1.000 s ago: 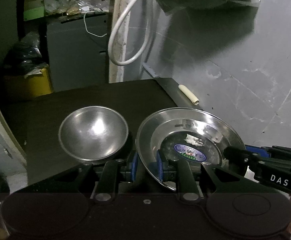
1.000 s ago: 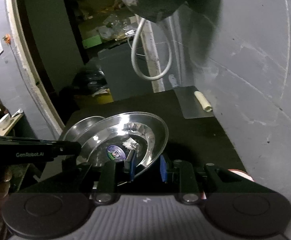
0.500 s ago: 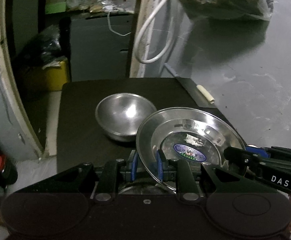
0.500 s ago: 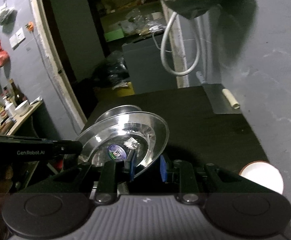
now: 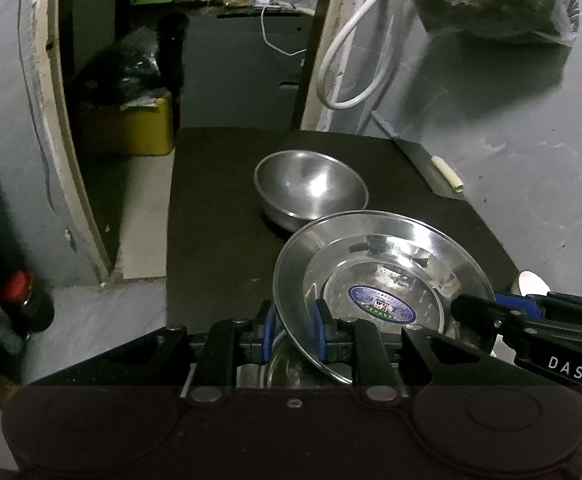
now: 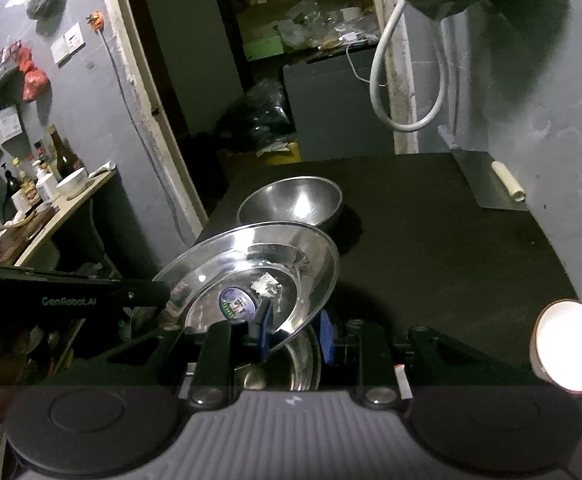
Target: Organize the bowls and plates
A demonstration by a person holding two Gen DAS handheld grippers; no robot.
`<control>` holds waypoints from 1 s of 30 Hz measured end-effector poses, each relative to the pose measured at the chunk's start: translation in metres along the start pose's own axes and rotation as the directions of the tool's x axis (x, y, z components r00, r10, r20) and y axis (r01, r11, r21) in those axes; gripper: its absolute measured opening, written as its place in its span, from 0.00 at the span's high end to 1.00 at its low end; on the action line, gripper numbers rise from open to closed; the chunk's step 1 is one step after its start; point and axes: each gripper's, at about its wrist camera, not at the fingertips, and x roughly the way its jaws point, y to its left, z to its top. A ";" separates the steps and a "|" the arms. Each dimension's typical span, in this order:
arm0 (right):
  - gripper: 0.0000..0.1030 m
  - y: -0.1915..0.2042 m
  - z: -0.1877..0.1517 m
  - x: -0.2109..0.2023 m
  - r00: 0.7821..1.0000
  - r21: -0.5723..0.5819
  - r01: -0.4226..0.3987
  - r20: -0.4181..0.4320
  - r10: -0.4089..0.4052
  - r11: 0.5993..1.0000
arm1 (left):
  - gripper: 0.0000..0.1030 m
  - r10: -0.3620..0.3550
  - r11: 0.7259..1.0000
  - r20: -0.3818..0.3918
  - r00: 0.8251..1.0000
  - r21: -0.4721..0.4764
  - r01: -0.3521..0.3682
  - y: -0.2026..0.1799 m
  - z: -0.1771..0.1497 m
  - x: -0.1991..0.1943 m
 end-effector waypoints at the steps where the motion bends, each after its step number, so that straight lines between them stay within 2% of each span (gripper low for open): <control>1: 0.73 0.000 -0.001 0.001 1.000 -0.001 -0.002 -0.003 0.002 1.000 | 0.79 0.002 1.000 -0.005 1.000 -0.005 -0.002 0.002 -0.001 0.000; 21: 0.73 0.012 -0.014 0.019 0.996 -0.011 -0.034 -0.078 0.033 0.999 | 0.79 0.041 0.999 -0.067 0.997 -0.020 -0.042 0.016 -0.023 0.006; 30: 0.73 0.010 -0.027 0.020 0.994 0.000 -0.030 -0.105 0.030 1.000 | 0.79 0.054 0.998 -0.099 0.994 0.026 -0.052 0.011 -0.033 0.013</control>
